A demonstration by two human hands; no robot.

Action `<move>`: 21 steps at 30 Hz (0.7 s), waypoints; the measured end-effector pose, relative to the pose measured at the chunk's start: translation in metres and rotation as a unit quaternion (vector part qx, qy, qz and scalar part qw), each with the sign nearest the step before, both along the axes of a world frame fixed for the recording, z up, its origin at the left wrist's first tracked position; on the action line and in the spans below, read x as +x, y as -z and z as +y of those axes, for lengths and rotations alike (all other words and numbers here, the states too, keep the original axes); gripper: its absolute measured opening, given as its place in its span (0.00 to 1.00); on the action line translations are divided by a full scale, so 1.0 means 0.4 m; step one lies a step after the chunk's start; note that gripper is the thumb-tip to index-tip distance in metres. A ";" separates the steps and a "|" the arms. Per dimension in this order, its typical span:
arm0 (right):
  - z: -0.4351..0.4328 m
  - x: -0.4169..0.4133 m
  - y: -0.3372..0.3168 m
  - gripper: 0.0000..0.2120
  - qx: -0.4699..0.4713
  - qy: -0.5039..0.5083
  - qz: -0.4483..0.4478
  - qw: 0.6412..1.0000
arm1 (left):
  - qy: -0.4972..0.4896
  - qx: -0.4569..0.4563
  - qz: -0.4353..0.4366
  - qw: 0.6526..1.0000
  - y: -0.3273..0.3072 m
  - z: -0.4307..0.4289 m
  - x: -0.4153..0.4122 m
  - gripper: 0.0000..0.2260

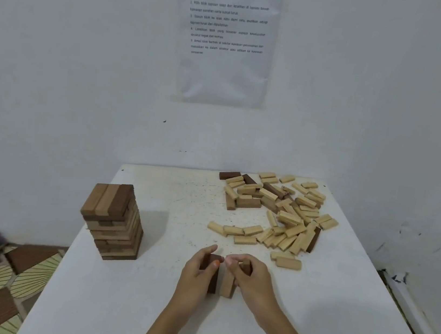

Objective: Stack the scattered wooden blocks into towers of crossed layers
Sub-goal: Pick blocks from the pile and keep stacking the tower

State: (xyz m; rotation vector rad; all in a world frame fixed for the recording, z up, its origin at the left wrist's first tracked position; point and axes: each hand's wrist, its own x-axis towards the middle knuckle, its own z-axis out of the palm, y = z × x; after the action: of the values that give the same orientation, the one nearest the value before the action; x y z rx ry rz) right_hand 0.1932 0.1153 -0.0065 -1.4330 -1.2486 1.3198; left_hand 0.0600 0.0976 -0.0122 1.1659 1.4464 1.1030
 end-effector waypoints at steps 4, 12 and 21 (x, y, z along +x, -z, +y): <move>-0.008 -0.018 0.003 0.06 0.007 -0.007 -0.034 0.999 | 0.002 -0.015 0.017 1.000 0.014 -0.020 -0.016 0.16; -0.036 -0.011 -0.034 0.15 -0.089 0.030 0.114 0.989 | -0.011 0.040 0.116 0.992 0.029 -0.034 -0.025 0.17; -0.030 0.003 0.046 0.13 0.029 0.119 -0.046 0.991 | -0.003 0.028 0.057 0.998 0.042 -0.042 -0.071 0.15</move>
State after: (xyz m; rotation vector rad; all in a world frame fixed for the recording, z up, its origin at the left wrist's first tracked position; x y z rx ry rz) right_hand 0.1944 0.1032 -0.0250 -1.5625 -1.1245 1.0596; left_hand 0.0317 0.0806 -0.0291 1.2812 1.5152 1.1033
